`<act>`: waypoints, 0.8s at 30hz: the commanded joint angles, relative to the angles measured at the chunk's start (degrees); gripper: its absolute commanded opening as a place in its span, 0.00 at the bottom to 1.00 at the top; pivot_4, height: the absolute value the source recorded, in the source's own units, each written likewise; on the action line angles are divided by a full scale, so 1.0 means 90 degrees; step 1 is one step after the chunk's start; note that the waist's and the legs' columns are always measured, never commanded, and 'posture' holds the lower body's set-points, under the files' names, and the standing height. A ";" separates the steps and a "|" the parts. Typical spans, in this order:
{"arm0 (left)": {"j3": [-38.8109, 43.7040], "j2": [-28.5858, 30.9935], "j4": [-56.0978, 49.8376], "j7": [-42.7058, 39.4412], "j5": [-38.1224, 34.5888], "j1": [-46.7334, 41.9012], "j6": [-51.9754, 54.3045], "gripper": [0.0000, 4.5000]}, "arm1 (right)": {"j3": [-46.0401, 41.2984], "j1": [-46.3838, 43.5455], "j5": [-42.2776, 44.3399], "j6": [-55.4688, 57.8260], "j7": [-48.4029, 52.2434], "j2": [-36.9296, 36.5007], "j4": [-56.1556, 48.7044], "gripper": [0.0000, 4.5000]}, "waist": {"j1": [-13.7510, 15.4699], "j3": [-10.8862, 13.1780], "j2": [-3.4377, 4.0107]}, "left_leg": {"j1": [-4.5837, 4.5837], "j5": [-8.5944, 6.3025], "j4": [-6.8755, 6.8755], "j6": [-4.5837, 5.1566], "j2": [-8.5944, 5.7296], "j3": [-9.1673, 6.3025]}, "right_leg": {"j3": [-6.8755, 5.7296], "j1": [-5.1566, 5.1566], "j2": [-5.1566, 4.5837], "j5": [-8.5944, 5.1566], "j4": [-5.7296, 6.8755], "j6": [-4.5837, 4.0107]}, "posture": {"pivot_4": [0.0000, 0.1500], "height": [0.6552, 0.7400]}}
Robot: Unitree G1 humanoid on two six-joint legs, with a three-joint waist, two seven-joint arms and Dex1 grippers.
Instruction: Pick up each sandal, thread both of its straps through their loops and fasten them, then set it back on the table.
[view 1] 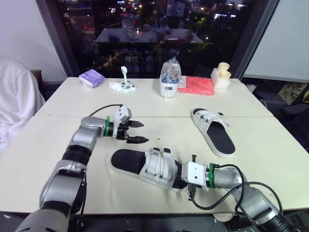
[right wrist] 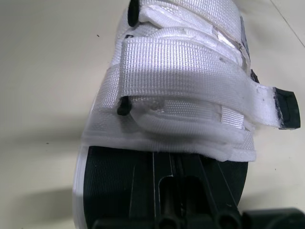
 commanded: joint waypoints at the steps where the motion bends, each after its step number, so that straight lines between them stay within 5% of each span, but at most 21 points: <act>1: -0.0029 0.0355 -0.0851 -0.0227 0.0048 0.0367 -0.0747 0.99 | -0.0126 0.0210 0.0004 0.0002 0.0213 -0.0290 -0.0219 0.00 | 0.0000 0.0000 0.0000 | 0.0000 0.0000 0.0000 0.0000 0.0000 -0.0001 | 0.0000 0.0002 0.0000 0.0000 0.0001 0.0000 | 1.00 1.00; 9: -0.0349 0.0422 -0.0389 0.0168 0.0796 0.0934 -0.3722 0.99 | -0.0248 0.0231 0.0122 0.0182 0.0352 -0.0458 -0.0594 0.00 | 0.0014 0.0000 -0.0001 | 0.0002 0.0001 0.0002 -0.0002 0.0001 -0.0001 | -0.0001 0.0000 -0.0002 -0.0011 -0.0001 -0.0023 | 1.00 1.00; 16: -0.0672 -0.0056 0.1467 0.0889 0.1481 0.0247 -0.7588 0.99 | -0.0880 0.0469 0.0508 0.0679 0.0645 -0.0984 -0.1235 0.00 | 0.0062 0.0002 0.0001 | -0.0004 0.0001 0.0005 -0.0002 0.0000 0.0003 | -0.0003 -0.0005 -0.0006 -0.0009 -0.0002 -0.0021 | 1.00 1.00; 24: -0.1274 -0.0559 0.3020 0.1348 0.1756 -0.0526 -1.0337 0.99 | -0.1899 0.1078 0.0865 0.1064 0.0678 -0.1473 -0.1843 0.00 | 0.0161 0.0004 -0.0003 | -0.0005 -0.0004 0.0014 0.0005 0.0003 0.0019 | -0.0003 -0.0006 -0.0010 0.0008 -0.0006 0.0006 | 1.00 1.00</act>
